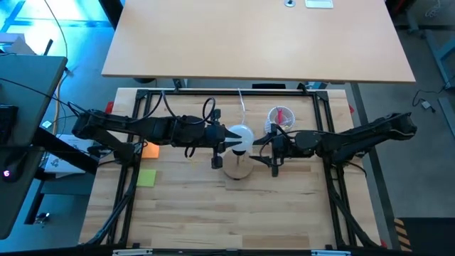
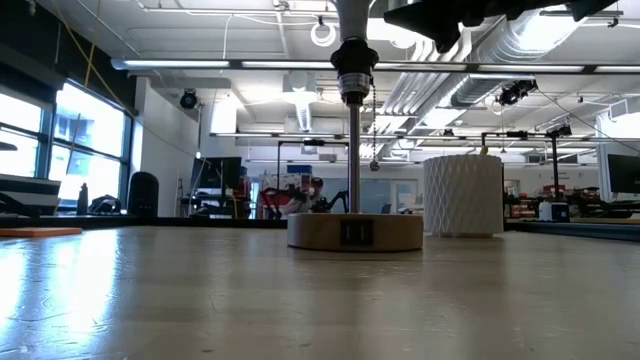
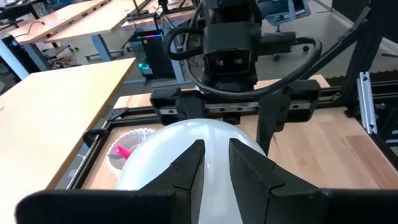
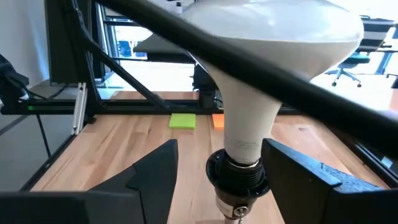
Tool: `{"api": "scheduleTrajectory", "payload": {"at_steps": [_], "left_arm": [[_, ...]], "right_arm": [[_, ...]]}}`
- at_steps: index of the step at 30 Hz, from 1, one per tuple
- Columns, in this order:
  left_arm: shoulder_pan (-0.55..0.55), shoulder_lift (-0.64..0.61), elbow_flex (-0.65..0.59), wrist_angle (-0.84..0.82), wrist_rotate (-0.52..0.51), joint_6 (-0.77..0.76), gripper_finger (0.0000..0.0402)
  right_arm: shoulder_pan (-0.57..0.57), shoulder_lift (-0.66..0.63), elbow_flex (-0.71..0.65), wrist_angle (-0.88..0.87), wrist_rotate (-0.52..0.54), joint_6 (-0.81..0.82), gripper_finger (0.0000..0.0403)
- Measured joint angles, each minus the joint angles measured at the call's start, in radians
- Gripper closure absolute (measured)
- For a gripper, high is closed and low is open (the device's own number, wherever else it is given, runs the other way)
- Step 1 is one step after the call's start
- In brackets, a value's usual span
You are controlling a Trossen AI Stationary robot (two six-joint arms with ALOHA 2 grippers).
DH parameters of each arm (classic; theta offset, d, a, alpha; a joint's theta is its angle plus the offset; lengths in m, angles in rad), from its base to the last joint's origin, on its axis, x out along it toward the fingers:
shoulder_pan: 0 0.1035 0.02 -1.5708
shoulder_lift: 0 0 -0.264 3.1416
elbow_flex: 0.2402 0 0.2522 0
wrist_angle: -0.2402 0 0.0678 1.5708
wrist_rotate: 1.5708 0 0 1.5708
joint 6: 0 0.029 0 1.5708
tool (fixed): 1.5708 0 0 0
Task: Screw lightbulb
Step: Insert the light bulb into the brown lamp
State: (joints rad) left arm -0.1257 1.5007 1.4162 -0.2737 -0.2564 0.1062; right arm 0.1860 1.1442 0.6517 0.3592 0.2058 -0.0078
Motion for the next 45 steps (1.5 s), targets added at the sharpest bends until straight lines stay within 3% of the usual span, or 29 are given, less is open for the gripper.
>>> {"api": "scheduleTrajectory", "payload": {"at_steps": [35, 45], "left_arm": [[-0.001, -0.001, -0.002, 0.072, -0.027, 0.022, 0.0335], [-0.039, -0.019, 0.0, 0.057, -0.123, 0.03, 0.0335]], "right_arm": [[-0.002, 0.001, 0.0, 0.003, 0.057, 0.0, 0.0177], [-0.002, 0.001, 0.0, -0.001, 0.057, 0.0, 0.0177]]}}
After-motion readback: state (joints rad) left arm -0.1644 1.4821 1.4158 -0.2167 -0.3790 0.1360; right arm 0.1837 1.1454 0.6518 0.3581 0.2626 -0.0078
